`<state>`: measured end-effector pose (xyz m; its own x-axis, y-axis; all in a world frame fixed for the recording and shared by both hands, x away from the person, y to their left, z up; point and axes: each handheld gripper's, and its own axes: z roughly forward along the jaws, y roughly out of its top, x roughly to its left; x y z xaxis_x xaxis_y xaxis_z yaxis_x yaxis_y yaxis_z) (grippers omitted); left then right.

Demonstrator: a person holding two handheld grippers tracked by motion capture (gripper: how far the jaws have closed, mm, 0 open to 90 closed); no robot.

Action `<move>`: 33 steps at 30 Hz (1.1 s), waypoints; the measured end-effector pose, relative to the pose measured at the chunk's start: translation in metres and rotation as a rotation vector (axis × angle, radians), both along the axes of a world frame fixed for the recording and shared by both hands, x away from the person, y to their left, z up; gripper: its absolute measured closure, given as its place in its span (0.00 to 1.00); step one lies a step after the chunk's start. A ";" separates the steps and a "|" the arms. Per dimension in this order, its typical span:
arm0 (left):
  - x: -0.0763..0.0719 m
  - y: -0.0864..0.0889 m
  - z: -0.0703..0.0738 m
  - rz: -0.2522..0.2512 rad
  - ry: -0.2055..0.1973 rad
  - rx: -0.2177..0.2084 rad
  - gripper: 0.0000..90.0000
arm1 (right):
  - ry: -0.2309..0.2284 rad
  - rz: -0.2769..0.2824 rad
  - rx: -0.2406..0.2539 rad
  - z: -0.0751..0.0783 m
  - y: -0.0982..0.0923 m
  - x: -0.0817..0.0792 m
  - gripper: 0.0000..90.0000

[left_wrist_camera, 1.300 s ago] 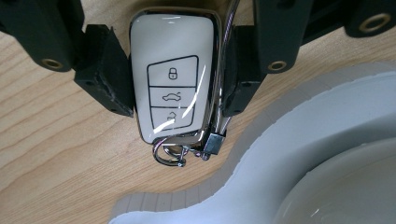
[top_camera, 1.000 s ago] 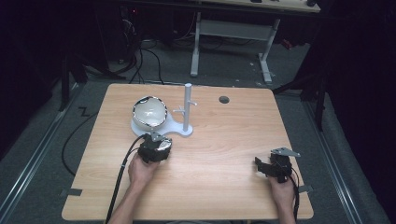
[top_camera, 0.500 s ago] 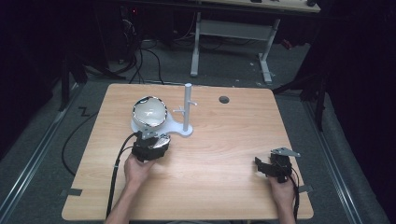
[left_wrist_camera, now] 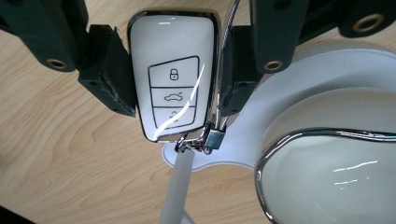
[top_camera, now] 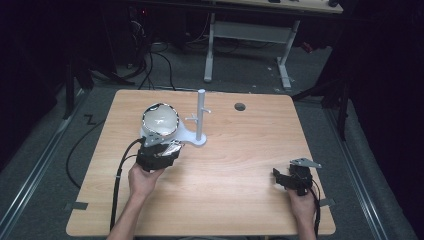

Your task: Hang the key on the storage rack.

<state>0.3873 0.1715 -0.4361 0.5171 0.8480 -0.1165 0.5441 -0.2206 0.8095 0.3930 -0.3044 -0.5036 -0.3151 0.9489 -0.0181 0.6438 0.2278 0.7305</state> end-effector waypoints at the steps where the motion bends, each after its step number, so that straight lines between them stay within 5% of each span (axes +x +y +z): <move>1: 0.000 0.000 0.000 -0.001 0.003 -0.001 0.54 | 0.000 0.000 0.000 0.000 0.000 0.000 0.30; 11: 0.000 0.004 0.011 -0.002 0.026 -0.008 0.54 | 0.000 0.000 0.000 0.000 0.000 0.000 0.31; 14: 0.000 0.008 0.015 0.011 0.033 -0.042 0.53 | 0.000 0.000 0.000 0.000 0.000 0.000 0.31; 33: 0.009 0.015 0.052 0.018 -0.009 -0.076 0.53 | -0.002 0.013 -0.001 0.000 0.000 0.000 0.30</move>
<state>0.3968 0.1863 -0.3843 0.5032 0.8460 -0.1762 0.5400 -0.1487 0.8284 0.3929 -0.3046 -0.5036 -0.3274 0.9447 -0.0200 0.6394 0.2371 0.7314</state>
